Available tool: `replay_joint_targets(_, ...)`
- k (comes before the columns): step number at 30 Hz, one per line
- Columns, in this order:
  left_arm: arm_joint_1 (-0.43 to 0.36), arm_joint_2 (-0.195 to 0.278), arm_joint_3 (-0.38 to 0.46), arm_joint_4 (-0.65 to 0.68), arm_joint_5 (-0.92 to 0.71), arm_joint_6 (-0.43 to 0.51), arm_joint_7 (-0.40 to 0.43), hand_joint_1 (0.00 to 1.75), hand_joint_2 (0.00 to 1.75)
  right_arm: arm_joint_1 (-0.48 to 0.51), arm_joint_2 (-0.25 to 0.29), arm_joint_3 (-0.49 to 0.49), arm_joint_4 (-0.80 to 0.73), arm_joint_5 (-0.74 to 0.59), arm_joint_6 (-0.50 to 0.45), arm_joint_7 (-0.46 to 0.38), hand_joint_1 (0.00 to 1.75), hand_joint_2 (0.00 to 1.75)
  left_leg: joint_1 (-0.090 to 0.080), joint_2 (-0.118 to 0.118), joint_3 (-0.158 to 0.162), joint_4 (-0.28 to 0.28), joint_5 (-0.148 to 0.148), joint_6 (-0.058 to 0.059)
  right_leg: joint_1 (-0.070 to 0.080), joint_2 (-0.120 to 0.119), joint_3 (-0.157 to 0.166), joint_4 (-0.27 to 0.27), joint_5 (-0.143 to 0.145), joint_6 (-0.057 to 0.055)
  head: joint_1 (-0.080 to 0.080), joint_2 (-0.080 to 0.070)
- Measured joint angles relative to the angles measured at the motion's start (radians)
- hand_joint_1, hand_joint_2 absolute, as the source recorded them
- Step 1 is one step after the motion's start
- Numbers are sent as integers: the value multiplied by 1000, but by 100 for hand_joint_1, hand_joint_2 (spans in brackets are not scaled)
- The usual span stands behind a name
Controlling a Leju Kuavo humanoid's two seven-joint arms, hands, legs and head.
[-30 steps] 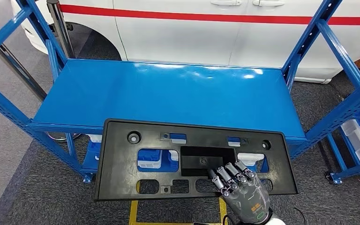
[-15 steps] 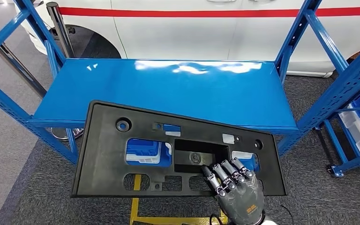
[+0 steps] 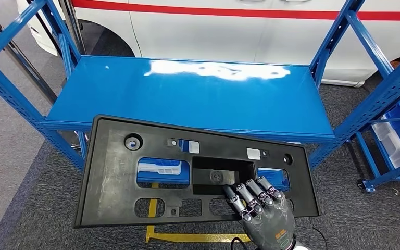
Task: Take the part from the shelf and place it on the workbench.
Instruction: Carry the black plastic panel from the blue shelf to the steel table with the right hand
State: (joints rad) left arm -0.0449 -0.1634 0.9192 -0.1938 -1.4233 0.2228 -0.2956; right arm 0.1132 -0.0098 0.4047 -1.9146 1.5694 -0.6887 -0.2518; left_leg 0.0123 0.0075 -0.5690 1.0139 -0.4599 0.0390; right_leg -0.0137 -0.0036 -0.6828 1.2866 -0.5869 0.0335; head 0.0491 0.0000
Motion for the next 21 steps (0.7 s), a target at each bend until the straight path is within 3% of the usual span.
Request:
replay_joint_targets(3,0,-1,1,0,0,0,0,0,175,-1,-3,0,0,0,0,0,175,175,-2,-1,-9,6,6,-7,3,0,118,-198,73,-13,0,0)
replay_joint_targets(4,0,-1,1,0,0,1,0,0,175,-2,-4,0,-1,0,0,-1,175,175,-3,-1,-11,8,8,-12,6,1,139,-240,83,-18,0,0)
replay_joint_targets(6,-1,-1,2,0,0,1,0,0,175,-2,-5,0,-1,0,0,-1,175,175,-5,-1,-16,7,16,-24,12,2,142,-259,89,-28,0,0)
replay_joint_targets(8,-1,-1,3,0,0,1,0,0,175,-2,-6,0,-2,0,0,-2,175,175,-4,-1,-20,8,13,-36,7,2,137,-265,100,-42,-1,0)
replay_joint_targets(9,-1,-1,4,0,0,1,1,0,175,-2,-6,0,-2,0,0,-2,175,175,-4,-2,-28,26,-4,-41,5,0,135,-270,107,-50,-1,0)
replay_joint_targets(11,-1,-1,7,0,0,2,1,0,175,-3,-6,-1,-2,0,0,-3,175,175,-2,-4,-64,119,-73,-48,2,-3,125,-274,118,-61,-3,0)
replay_joint_targets(13,-1,-1,8,0,0,2,1,0,175,-2,-6,-1,-2,0,0,-8,175,175,-1,-3,-107,245,-139,-54,3,-5,111,-272,126,-65,-4,0)
replay_joint_targets(14,-1,-1,8,0,0,2,1,0,175,-1,-6,-3,-2,0,0,-15,175,175,-1,-3,-113,276,-149,-56,4,-6,104,-269,129,-64,-4,0)
replay_joint_targets(15,0,-1,9,0,0,2,1,0,175,0,-5,-5,-4,0,0,-23,175,175,-1,-3,-100,269,-139,-56,4,-5,99,-266,132,-63,-4,0)
replay_joint_targets(16,0,-1,9,0,0,2,1,0,175,1,-4,-9,-6,0,0,-31,175,175,0,-3,-68,222,-113,-55,4,-5,94,-262,133,-62,-4,0)
replay_joint_targets(18,0,0,9,0,0,2,1,0,175,2,1,-16,-15,0,0,-32,175,175,-2,-4,15,78,-63,-49,6,-5,87,-254,136,-57,-4,0)
replay_joint_targets(19,0,0,10,0,0,1,0,0,175,2,2,-16,-19,0,0,-21,175,175,-3,-5,41,27,-49,-45,7,-5,83,-252,138,-52,-4,0)
replay_joint_targets(21,0,-1,10,0,0,0,0,0,175,0,3,-8,-22,0,0,28,175,175,-7,-6,51,-2,-44,-37,10,-5,77,-250,146,-40,-3,0)
